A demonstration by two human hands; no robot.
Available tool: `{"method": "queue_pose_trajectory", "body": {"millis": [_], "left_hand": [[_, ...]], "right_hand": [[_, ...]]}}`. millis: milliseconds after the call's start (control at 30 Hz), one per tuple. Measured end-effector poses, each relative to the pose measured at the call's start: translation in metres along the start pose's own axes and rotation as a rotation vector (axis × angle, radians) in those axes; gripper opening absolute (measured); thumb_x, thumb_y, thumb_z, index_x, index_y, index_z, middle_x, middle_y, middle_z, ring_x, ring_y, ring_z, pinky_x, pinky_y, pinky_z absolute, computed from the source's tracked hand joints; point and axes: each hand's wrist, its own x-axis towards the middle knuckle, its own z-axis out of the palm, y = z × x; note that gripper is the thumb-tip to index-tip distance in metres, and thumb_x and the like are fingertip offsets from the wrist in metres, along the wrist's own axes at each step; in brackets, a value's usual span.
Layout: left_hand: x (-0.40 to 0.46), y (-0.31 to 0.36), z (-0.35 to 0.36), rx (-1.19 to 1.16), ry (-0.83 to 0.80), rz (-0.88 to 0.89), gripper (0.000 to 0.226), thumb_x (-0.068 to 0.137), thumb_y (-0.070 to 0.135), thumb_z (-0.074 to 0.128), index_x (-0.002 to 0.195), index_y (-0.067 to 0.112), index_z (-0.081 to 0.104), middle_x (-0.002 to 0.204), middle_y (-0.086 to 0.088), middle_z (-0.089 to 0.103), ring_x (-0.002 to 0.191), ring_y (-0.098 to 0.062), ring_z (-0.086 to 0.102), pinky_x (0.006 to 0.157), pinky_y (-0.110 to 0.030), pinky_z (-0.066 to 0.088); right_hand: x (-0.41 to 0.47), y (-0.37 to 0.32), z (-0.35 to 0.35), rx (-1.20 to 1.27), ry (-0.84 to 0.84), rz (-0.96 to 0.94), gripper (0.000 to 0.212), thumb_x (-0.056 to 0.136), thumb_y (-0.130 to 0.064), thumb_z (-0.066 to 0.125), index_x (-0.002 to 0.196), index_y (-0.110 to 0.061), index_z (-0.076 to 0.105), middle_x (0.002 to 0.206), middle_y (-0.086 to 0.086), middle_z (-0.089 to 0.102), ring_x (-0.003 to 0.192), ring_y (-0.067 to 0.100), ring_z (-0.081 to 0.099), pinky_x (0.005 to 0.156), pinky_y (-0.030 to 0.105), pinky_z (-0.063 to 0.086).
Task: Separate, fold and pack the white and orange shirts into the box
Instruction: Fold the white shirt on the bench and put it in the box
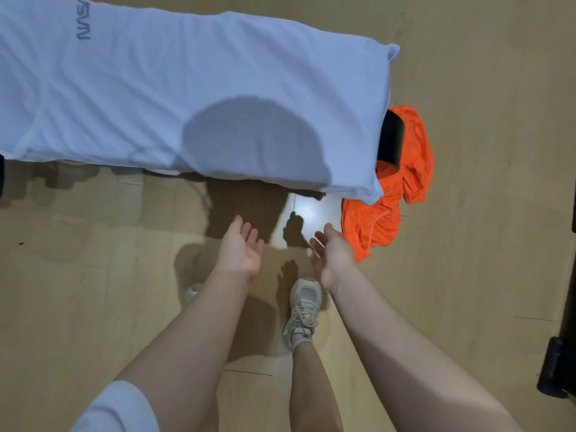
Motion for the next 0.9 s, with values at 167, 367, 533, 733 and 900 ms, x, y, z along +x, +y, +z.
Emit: {"method": "queue_pose_trajectory", "body": {"millis": [167,367,533,733,900], "left_hand": [[0.054,0.049,-0.023,-0.137,-0.068,0.157,0.044,0.099,0.024,0.036,0.142,0.016,0.031,0.147,-0.002,0.04,0.132,-0.02,0.042,0.109,-0.037,0.031],[0.096,0.1,-0.041,-0.16,-0.178,0.264,0.05,0.093,0.007,0.046,0.14,0.02,0.034,0.139,-0.004,0.043,0.128,-0.023,0.041,0.112,-0.042,0.025],[0.114,0.118,-0.048,-0.139,-0.234,0.2,0.049,0.092,0.011,0.049,0.139,0.016,0.036,0.135,-0.004,0.048,0.119,-0.022,0.048,0.113,-0.043,0.027],[0.077,0.119,-0.078,-0.04,-0.235,0.093,0.025,0.095,0.025,0.047,0.117,0.012,0.048,0.101,-0.005,0.056,0.096,-0.018,0.054,0.097,-0.034,0.043],[0.031,0.131,-0.104,-0.061,-0.254,-0.043,0.013,0.095,0.025,0.047,0.093,0.015,0.056,0.08,0.0,0.064,0.067,-0.009,0.058,0.053,-0.017,0.051]], "right_hand": [[0.025,0.015,0.048,0.251,-0.159,0.037,0.039,0.099,-0.019,0.04,0.138,-0.013,0.039,0.138,0.004,0.046,0.133,0.021,0.041,0.111,0.035,0.033],[0.043,0.021,0.087,0.475,-0.33,0.016,0.021,0.098,-0.015,0.036,0.088,-0.017,0.054,0.098,-0.003,0.058,0.134,0.016,0.039,0.112,0.033,0.023],[0.042,0.026,0.098,0.514,-0.315,-0.027,0.018,0.096,-0.024,0.044,0.086,-0.018,0.057,0.093,-0.005,0.06,0.11,0.012,0.055,0.106,0.033,0.029],[0.017,0.042,0.08,0.417,-0.121,-0.066,0.012,0.093,-0.021,0.054,0.081,-0.018,0.057,0.076,-0.006,0.063,0.078,0.007,0.06,0.08,0.022,0.049],[-0.039,0.045,0.068,0.238,0.065,-0.114,0.009,0.091,-0.018,0.055,0.082,-0.019,0.054,0.063,-0.006,0.063,0.065,0.007,0.054,0.057,0.017,0.049]]}}
